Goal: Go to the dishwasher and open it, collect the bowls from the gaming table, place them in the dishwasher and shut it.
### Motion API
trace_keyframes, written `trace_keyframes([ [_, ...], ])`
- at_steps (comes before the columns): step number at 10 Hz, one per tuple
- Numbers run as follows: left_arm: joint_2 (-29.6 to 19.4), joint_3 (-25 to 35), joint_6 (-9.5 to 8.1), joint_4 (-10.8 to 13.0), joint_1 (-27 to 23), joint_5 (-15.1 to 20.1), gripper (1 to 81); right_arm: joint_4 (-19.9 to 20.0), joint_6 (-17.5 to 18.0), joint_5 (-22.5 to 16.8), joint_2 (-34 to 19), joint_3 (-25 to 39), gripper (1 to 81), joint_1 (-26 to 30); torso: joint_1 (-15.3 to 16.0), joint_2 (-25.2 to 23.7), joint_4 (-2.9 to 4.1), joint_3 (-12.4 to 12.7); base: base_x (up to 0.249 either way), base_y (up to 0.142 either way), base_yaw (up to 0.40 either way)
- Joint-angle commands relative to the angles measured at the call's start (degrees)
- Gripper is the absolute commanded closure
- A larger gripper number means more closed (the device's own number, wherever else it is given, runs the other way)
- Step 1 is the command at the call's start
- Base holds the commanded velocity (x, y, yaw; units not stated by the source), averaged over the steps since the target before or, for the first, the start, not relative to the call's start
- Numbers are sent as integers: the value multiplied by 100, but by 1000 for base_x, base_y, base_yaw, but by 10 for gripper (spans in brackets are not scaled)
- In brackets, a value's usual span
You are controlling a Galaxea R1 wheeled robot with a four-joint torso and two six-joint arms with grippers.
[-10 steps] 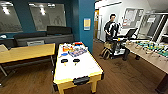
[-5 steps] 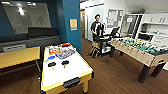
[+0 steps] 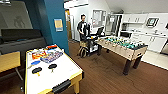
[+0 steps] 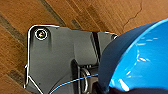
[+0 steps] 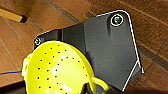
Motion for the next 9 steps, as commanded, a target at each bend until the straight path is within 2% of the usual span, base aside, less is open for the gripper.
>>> trace_keyframes([
  [1, -54, 10, 36, 71, -249, 109, 811, -127, -14, -183, 52, -191, 811, 226, 1, 0, 0, 0, 0, 0, -377],
  [9, 148, -298, 36, 80, -240, 118, 811, -127, -14, -201, 228, -473, 811, 235, 1, 0, 0, 0, 0, 0, -377],
])
